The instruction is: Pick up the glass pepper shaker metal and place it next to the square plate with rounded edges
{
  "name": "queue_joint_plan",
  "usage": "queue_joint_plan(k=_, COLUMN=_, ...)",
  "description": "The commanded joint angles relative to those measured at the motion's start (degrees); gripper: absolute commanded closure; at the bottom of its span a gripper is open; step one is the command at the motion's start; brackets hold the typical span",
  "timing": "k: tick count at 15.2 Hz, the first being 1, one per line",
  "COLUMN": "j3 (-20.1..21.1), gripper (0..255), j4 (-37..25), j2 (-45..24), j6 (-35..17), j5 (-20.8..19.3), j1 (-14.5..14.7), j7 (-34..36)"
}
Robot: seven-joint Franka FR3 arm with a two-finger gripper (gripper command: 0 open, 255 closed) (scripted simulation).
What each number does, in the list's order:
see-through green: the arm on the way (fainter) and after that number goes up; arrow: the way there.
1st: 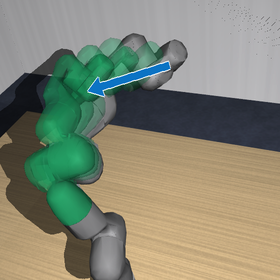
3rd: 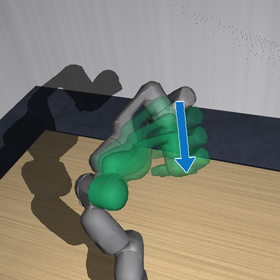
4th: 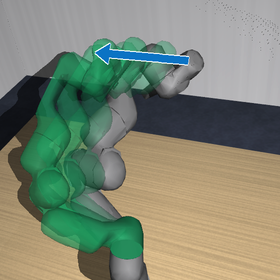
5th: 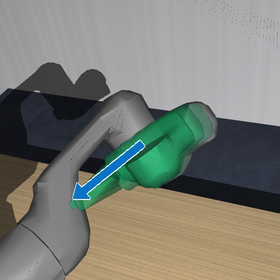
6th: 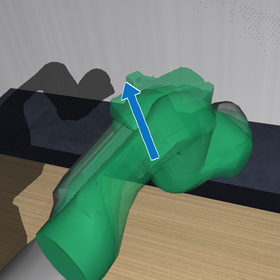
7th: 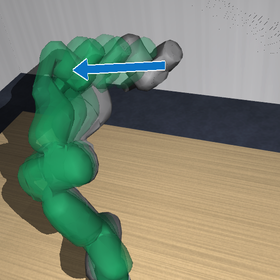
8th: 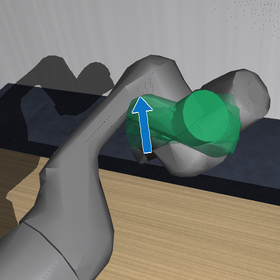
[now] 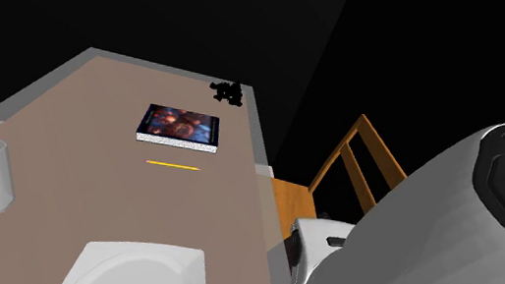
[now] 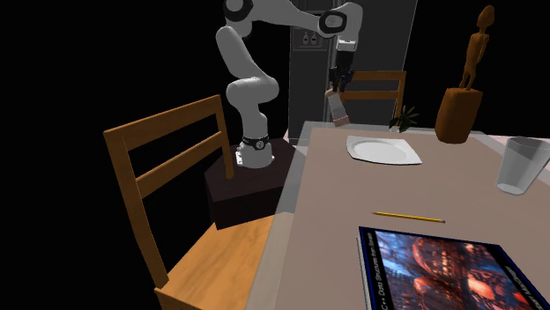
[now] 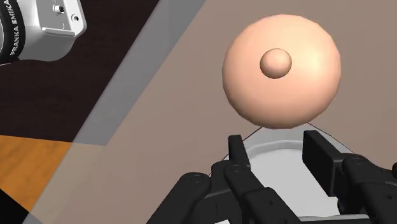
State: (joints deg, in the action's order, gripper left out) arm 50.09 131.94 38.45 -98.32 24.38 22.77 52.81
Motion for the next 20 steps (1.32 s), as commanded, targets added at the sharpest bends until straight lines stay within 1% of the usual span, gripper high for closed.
queue_joint_plan(k=1, j3=0.65, gripper=255, j4=1.32, j2=-0.13, j6=-1.53, j5=0.38, j1=0.00, j7=-0.08)
queue_joint_plan(k=5, j3=2.24, gripper=255, j4=3.72, j2=-0.65, j6=-4.60, j5=1.16, j1=-0.11, j7=-0.06)
queue_joint_plan(k=6, j3=1.81, gripper=255, j4=3.11, j2=-0.51, j6=-3.79, j5=0.95, j1=-0.08, j7=-0.09)
queue_joint_plan(k=7, j3=1.81, gripper=0, j4=3.11, j2=-0.51, j6=-3.79, j5=0.95, j1=-0.08, j7=-0.09)
queue_joint_plan(k=11, j3=4.04, gripper=0, j4=11.41, j2=4.13, j6=-11.92, j5=6.87, j1=5.96, j7=-0.32)
queue_joint_plan(k=14, j3=7.51, gripper=0, j4=16.64, j2=6.68, j6=-18.20, j5=12.03, j1=9.74, j7=-0.35)
queue_joint_plan(k=17, j3=12.68, gripper=0, j4=20.85, j2=8.39, j6=-24.68, j5=18.05, j1=12.63, j7=-0.46)
queue_joint_plan(k=20, j3=19.46, gripper=0, j4=23.91, j2=8.83, j6=-31.70, j5=24.61, j1=14.53, j7=-0.52)
